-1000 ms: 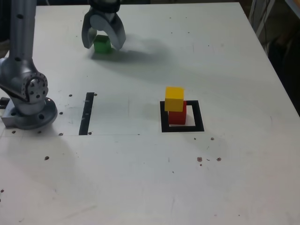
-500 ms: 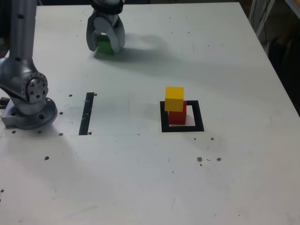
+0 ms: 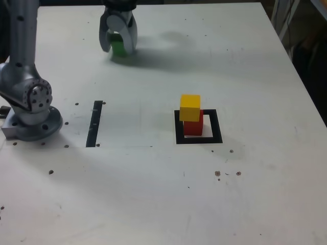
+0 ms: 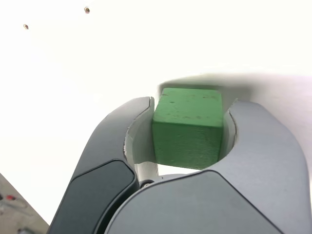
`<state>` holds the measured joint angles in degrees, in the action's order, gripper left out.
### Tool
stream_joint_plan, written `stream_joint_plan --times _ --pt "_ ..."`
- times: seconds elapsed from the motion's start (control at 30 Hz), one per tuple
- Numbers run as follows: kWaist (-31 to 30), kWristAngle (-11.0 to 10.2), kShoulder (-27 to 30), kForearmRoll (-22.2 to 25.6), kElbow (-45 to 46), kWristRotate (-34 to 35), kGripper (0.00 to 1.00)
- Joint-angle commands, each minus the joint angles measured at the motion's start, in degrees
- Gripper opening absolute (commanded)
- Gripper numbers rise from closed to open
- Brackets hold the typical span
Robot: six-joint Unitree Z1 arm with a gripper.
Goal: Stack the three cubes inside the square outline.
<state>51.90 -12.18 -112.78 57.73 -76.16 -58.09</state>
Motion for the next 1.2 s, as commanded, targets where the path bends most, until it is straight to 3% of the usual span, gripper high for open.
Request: stream_joint_plan --times 0.0,0.17,0.3,0.47,0.63,1.17 --pt "-1.4 -0.3 1.7 0.5 -0.5 1.0 0.17" --pt "-7.7 -0.6 5.3 4.5 -1.6 5.5 0.17" --pt "-14.8 0.0 7.8 11.4 -4.9 9.9 0.17" --pt "-25.3 1.6 9.3 21.6 -12.4 17.2 0.17" --pt "-35.1 4.2 7.9 27.3 -18.8 24.9 0.17" --pt "-52.0 8.9 5.1 29.5 -24.3 51.5 0.18"
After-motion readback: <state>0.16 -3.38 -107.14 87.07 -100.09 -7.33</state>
